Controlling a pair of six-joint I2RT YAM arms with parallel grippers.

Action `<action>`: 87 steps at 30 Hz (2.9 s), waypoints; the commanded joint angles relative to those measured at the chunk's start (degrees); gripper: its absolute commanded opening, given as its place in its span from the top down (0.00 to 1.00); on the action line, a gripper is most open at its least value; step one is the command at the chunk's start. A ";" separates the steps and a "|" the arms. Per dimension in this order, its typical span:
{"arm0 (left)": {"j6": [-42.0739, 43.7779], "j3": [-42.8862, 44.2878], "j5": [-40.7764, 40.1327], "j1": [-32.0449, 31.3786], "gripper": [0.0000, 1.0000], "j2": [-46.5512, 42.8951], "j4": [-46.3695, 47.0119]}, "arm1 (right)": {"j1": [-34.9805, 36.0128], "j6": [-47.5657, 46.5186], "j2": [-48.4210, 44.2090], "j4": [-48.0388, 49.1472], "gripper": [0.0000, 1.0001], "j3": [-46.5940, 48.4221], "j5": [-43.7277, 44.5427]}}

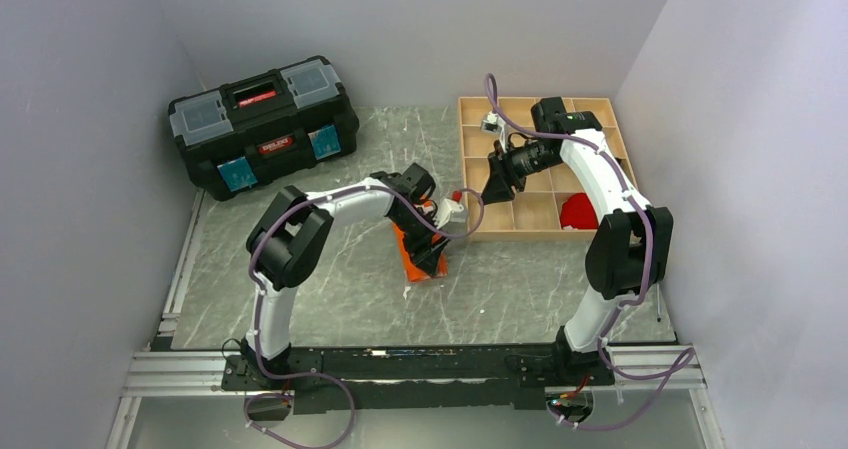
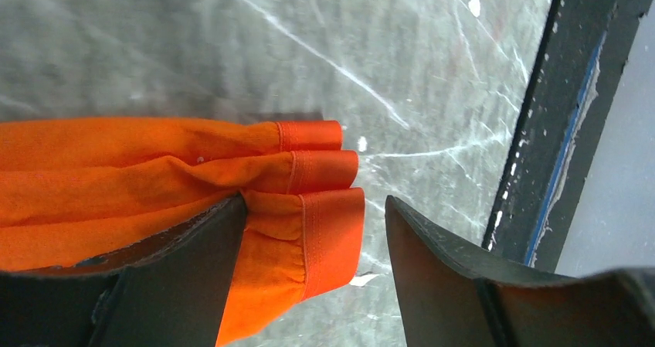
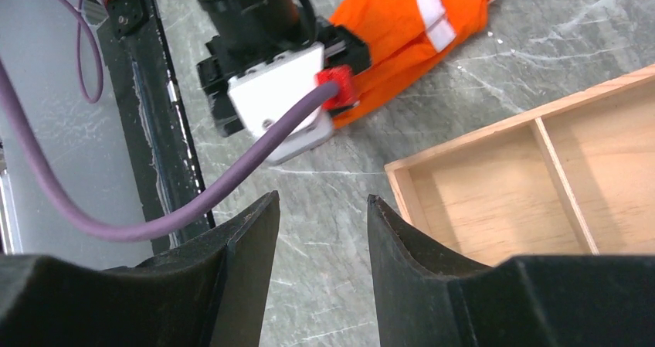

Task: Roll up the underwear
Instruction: Move the underwear to the center of the board, then roll the underwear to the center of the board.

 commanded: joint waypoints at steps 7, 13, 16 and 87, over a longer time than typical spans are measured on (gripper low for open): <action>5.18 -9.77 -5.27 -5.68 0.27 -3.79 -6.12 | -0.82 -2.15 0.00 -0.15 0.51 0.25 -0.30; 4.25 -9.85 -9.42 -5.67 0.25 -7.16 -4.47 | -1.20 -1.01 -1.02 0.84 0.46 0.32 -0.14; 4.51 -8.48 -12.13 -5.66 0.24 -9.15 -4.35 | -1.25 1.39 -2.27 2.40 0.43 0.48 1.27; 4.92 -27.93 -17.57 29.75 0.01 -44.44 5.34 | 56.85 0.11 -9.06 45.83 0.40 -39.39 60.64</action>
